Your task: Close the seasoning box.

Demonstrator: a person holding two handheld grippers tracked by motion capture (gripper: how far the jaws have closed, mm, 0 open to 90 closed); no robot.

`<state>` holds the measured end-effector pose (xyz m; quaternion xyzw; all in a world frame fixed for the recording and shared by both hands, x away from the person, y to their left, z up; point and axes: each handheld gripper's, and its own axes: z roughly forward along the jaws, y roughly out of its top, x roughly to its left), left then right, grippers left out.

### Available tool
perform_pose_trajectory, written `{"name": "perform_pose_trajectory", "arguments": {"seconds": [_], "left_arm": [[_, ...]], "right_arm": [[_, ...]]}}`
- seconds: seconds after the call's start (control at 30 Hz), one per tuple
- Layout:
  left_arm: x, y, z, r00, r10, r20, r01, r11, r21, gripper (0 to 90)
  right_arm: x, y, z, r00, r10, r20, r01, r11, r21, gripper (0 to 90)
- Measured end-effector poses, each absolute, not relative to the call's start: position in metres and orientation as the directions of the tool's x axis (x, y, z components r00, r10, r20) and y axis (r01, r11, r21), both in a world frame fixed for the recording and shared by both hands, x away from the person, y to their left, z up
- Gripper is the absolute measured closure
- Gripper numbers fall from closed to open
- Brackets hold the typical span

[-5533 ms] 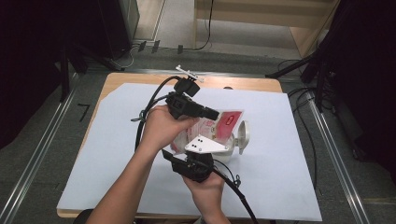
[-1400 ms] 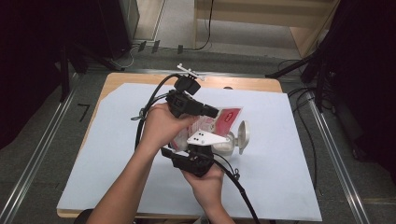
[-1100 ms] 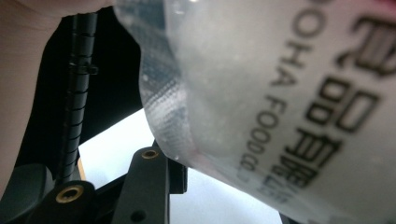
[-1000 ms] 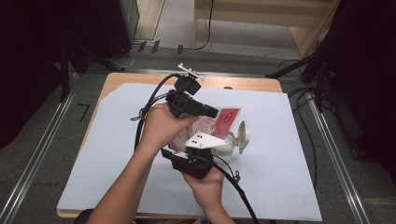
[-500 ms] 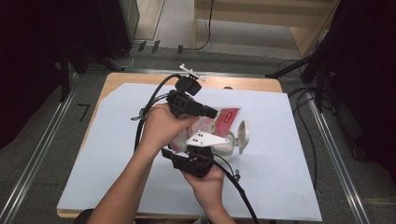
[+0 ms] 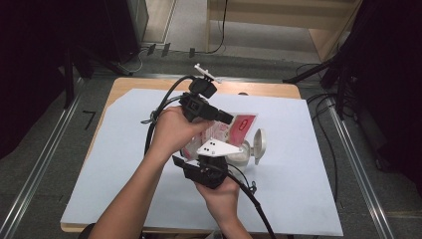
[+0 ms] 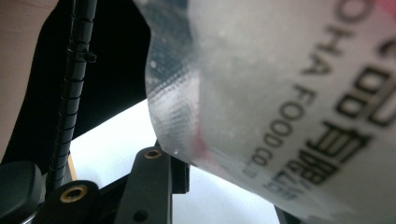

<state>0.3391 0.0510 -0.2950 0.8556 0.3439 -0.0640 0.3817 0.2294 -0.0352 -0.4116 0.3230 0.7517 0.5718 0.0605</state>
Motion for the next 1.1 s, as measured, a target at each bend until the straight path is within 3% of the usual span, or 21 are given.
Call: {"name": "perform_pose_trajectory", "arguments": {"seconds": [0.4, 1.1], "left_arm": [[0.331, 0.061, -0.299, 0.765, 0.523, -0.375, 0.623, -0.454, 0.637, 86.0], [0.324, 0.081, -0.304, 0.799, 0.489, -0.35, 0.591, -0.529, 0.609, 87.1]], "right_arm": [[0.227, -0.03, -0.416, -0.798, 0.55, 0.246, 0.396, 0.17, 0.903, 66.3], [0.223, -0.026, -0.434, -0.808, 0.528, 0.259, 0.411, 0.192, 0.891, 61.6]]}}
